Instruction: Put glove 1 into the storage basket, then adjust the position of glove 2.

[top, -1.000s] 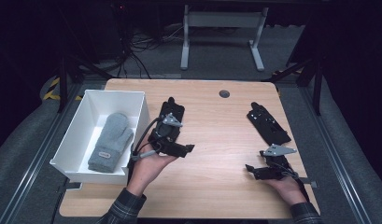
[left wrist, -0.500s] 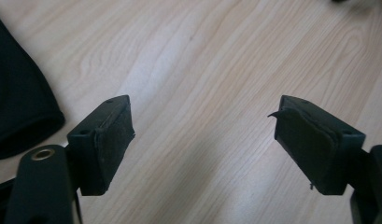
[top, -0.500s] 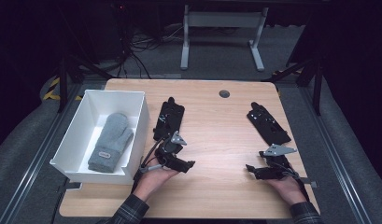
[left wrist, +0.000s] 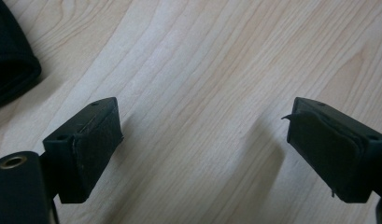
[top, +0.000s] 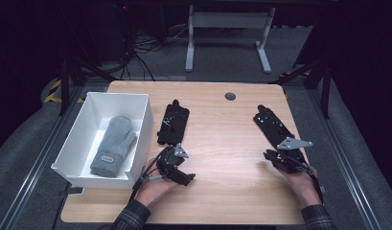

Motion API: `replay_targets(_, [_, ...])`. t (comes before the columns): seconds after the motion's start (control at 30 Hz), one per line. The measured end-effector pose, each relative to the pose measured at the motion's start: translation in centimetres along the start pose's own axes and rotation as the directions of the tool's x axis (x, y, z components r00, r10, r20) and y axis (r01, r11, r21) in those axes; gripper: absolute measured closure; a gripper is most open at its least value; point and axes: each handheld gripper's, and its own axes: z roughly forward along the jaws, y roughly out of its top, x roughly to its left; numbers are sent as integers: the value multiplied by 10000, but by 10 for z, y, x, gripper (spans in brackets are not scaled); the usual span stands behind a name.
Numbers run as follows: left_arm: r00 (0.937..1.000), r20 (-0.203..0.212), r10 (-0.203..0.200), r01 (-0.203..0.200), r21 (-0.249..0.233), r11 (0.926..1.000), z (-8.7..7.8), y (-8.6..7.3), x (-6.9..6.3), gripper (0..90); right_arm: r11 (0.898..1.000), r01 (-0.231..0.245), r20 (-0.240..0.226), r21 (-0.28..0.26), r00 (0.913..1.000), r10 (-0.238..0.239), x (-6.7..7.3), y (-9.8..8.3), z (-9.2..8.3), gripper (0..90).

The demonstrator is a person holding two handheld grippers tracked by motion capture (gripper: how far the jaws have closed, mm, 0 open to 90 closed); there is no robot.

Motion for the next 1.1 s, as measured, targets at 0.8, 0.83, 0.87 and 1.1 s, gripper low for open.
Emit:
replay_targets(0.8, [9989, -380, 285, -323, -1022, 9942, 4, -19, -1, 0, 9954, -806, 625, 510, 9950, 773, -74, 8, 24, 897])
replay_targets(0.83, [9989, -380, 285, -323, -1022, 9942, 4, -19, -1, 0, 9954, -806, 625, 510, 9950, 773, -74, 8, 24, 897])
replay_targets(0.87, [9989, -378, 284, -321, -1025, 9942, 5, -19, -1, 0, 9948, -793, 625, 644, 9952, 753, -74, 7, 26, 897])
replay_targets(1.1, [9988, -388, 283, -322, -1028, 9942, 4, -19, -1, 0, 9916, -721, 469, 1071, 9966, 674, -71, 4, 32, 898])
